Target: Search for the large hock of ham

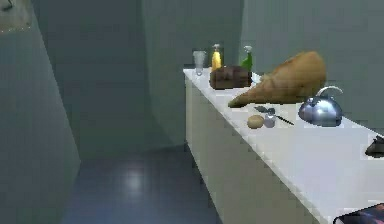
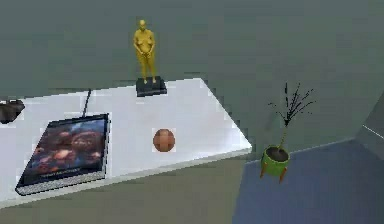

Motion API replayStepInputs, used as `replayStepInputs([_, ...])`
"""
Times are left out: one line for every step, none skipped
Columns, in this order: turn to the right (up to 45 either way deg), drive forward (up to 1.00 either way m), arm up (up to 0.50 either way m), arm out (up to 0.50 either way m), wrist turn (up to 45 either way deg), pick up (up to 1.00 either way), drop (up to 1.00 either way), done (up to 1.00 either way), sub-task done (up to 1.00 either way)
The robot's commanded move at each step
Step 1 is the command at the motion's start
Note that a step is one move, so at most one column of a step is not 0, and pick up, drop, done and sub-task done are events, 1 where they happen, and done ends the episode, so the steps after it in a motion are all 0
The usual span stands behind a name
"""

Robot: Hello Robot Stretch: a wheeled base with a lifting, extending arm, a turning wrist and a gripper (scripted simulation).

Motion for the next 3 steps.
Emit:
replayStepInputs([-24.0,0.0,0.0,0.0,0.0,0.0,0.0,0.0,0.0])
replayStepInputs([0.0,0.6,0.0,0.0,0.0,0.0,0.0,0.0,0.0])
replayStepInputs([45.0,0.0,0.0,0.0,0.0,0.0,0.0,0.0,0.0])
